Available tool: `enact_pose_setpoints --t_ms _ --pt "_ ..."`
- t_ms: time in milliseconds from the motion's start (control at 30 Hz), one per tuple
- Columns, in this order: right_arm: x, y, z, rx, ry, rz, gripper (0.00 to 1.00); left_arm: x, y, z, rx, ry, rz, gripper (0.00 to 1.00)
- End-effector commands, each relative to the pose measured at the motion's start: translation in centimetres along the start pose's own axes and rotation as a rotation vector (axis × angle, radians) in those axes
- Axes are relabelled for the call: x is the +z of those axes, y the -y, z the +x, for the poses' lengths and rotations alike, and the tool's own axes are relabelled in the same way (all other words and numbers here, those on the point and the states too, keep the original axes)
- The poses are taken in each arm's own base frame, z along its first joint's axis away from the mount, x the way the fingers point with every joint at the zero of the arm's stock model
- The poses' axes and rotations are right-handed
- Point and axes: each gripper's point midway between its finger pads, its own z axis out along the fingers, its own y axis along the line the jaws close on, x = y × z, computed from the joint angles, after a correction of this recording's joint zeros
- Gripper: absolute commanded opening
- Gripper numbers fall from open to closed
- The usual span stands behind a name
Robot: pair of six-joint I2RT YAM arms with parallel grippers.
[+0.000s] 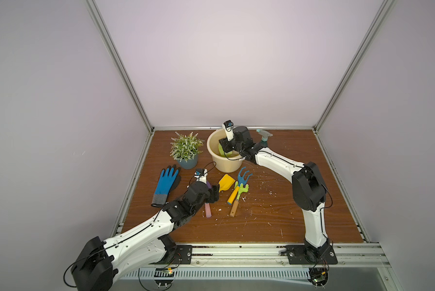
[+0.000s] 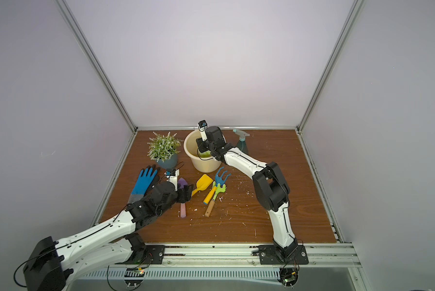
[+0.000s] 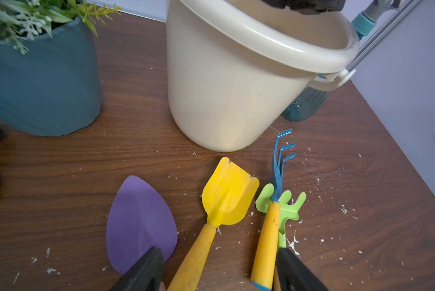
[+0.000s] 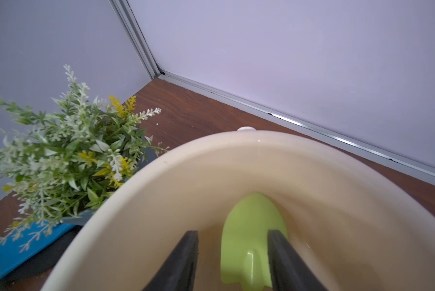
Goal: Organize the gardening tools
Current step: Place the gardening tool in the container, then pick up the gardening tool from the center of the board.
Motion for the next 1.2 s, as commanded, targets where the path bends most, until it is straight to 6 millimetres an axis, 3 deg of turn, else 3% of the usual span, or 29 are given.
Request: enact_pose_setpoints --t_ms 0,100,267,433,633,767,900,1167 --pt "-5.7 -0.3 -7.9 0.007 0.145 -0.005 0.54 -0.3 -0.5 -0.5 0.009 0.006 -0.031 0.77" --pt "-8.1 -0.4 -8.8 0.014 0.153 -0.010 0.54 -0.2 -0.1 -0.4 0.021 -0.011 -0.017 0.77" --pt "-12.4 0.0 -7.7 0.048 0.144 -0.007 0.55 0.5 0.9 0.2 0.055 -0.062 0.010 0.77" --pt "-17.4 0.4 -4.0 0.092 0.118 -0.021 0.56 1.4 1.4 1.2 0.086 -0.117 -0.002 0.73" --pt "-22.4 2.2 2.0 0.116 0.078 0.039 0.57 2.1 0.2 2.6 0.092 -0.184 -0.081 0.68" --pt "-24.0 3.2 5.3 0.128 0.036 0.080 0.60 2.9 -0.9 3.6 0.132 -0.269 -0.164 0.74" --pt "-24.8 4.1 7.3 0.133 0.013 0.118 0.62 3.7 -1.4 4.8 0.181 -0.392 -0.204 0.74" --pt "-25.1 4.7 8.9 0.139 -0.008 0.145 0.62 4.2 -2.6 7.7 0.289 -0.582 -0.252 0.67"
